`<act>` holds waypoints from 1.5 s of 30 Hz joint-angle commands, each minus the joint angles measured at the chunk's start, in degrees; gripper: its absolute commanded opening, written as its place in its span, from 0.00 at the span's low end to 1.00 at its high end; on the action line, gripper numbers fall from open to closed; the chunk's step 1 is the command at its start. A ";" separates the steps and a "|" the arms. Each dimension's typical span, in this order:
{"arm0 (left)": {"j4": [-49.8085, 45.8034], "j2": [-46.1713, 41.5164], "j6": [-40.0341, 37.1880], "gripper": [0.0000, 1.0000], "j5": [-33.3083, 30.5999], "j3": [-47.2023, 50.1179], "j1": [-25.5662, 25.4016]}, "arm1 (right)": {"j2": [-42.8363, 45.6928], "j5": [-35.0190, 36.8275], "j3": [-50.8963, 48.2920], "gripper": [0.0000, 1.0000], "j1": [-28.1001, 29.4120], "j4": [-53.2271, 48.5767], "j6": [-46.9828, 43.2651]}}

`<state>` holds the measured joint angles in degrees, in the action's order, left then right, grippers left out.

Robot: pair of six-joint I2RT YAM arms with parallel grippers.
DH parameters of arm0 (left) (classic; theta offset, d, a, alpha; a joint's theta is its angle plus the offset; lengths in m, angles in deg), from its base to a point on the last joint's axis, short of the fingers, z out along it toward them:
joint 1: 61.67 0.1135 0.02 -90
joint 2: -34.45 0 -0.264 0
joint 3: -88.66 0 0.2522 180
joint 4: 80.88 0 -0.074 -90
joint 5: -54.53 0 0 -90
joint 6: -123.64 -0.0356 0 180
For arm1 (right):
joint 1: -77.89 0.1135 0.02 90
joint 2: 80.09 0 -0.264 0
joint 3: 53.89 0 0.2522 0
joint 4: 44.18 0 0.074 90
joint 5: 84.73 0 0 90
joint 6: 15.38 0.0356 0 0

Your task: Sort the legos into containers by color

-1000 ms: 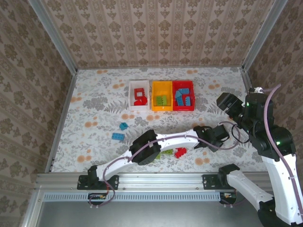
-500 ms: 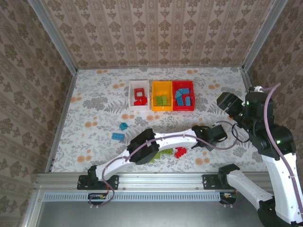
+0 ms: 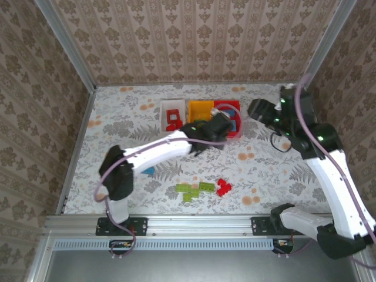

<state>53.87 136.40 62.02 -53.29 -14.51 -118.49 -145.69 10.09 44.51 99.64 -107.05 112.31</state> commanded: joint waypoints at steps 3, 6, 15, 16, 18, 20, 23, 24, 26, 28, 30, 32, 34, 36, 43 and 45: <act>-4.34 -5.15 2.50 0.25 2.88 5.11 11.53 | -5.29 -8.21 -6.86 0.76 7.83 13.95 -3.50; -4.86 -3.54 1.84 0.26 7.58 4.01 18.50 | -9.36 -12.50 -9.32 0.76 9.70 19.94 -2.40; -1.21 11.64 3.69 0.26 22.25 -5.85 32.86 | -20.30 -18.42 -8.79 0.76 10.05 25.32 -1.38; -1.09 13.31 3.62 0.26 23.11 -7.39 33.38 | -21.07 -18.67 -8.71 0.76 10.06 25.61 -1.34; -0.89 16.12 3.82 0.26 24.62 -9.93 34.32 | -22.41 -19.28 -8.28 0.75 10.06 25.71 -0.94; -0.51 18.58 4.47 0.26 26.37 -11.92 35.08 | -23.46 -19.54 -7.62 0.75 10.06 25.25 -0.31; 0.01 21.28 5.06 0.26 28.32 -14.00 35.68 | -24.12 -19.41 -7.31 0.75 10.06 24.73 0.17; 0.16 22.01 5.17 0.27 28.92 -14.60 35.77 | -24.22 -19.19 -7.18 0.75 10.06 24.59 0.21; 0.20 23.15 5.02 0.27 29.69 -15.93 35.77 | -24.37 -18.89 -6.99 0.75 10.04 24.40 0.19; -0.01 23.71 5.17 0.27 29.78 -16.75 35.72 | -24.57 -18.71 -6.77 0.75 10.06 24.23 0.30; 0.02 23.90 5.49 0.27 30.01 -16.94 35.77 | -24.96 -18.62 -6.53 0.75 10.06 24.14 0.53; 0.10 23.73 5.88 0.29 30.70 -16.63 35.42 | -25.35 -18.53 -6.34 0.75 10.06 24.10 0.84; 0.29 23.38 5.89 0.32 30.81 -15.95 34.91 | -25.83 -18.53 -6.14 0.75 10.07 24.01 1.15; 0.57 22.86 6.07 0.37 30.94 -15.20 34.29 | -26.14 -18.58 -5.90 0.75 10.06 23.99 1.32; -2.21 18.79 6.08 0.51 27.35 -13.29 33.77 | -26.34 -17.71 -4.93 0.75 10.06 22.41 0.14; -2.59 16.51 5.80 0.52 25.83 -12.00 33.79 | -26.05 -16.99 -5.15 0.75 10.06 21.73 -0.78</act>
<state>53.81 158.04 67.99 -24.88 -27.91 -84.81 -171.61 -7.61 37.78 109.46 -83.57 112.46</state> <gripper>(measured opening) 0.521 0.752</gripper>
